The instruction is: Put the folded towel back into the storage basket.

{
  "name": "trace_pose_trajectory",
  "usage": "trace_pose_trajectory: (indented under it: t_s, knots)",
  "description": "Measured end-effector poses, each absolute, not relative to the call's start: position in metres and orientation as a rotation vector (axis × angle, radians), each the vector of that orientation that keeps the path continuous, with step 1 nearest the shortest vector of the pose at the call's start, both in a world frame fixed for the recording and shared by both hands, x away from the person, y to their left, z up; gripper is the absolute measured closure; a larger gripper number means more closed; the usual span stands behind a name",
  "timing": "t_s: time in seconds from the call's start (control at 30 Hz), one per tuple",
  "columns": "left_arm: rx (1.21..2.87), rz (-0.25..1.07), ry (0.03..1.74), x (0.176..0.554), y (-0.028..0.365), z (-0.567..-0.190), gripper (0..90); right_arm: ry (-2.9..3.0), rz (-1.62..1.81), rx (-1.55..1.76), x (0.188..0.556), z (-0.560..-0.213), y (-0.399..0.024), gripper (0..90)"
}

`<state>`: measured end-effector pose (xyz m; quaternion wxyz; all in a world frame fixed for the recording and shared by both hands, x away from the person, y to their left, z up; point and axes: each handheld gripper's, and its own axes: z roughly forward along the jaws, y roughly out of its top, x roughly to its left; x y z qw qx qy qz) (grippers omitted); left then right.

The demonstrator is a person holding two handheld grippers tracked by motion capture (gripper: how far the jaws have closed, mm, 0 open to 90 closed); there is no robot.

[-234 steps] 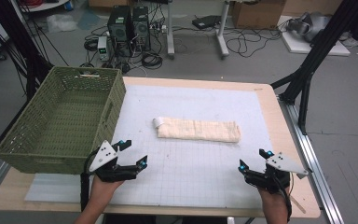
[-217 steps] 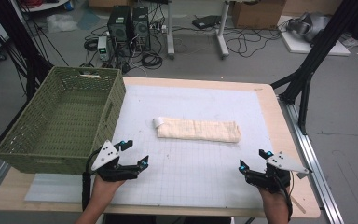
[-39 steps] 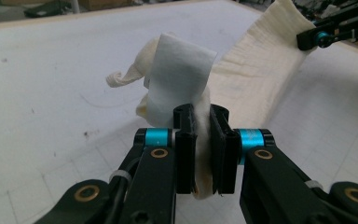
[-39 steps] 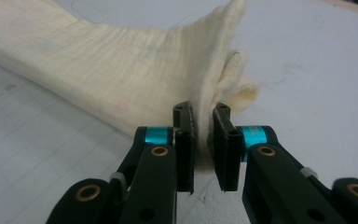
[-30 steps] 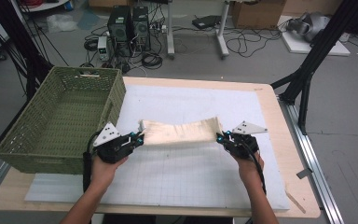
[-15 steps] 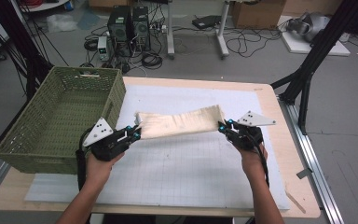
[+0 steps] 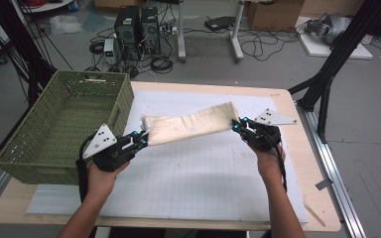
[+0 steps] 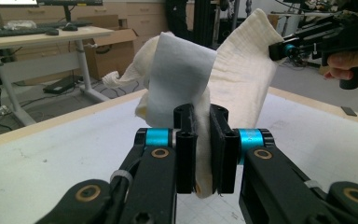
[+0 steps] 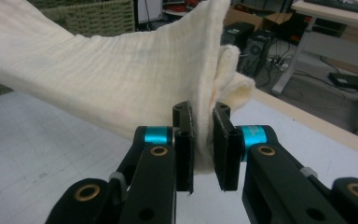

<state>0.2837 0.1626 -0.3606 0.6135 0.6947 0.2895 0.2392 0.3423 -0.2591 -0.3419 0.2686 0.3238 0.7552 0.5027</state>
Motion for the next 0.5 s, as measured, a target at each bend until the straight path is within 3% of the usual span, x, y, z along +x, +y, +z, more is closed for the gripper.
trace_pose_trajectory:
  t_s: [0.5]
  knots:
    - [1.585,0.587,0.652,0.270,0.170,-0.354,82.2,2.011,1.379,0.847,0.364,-0.323,-0.242,80.5]
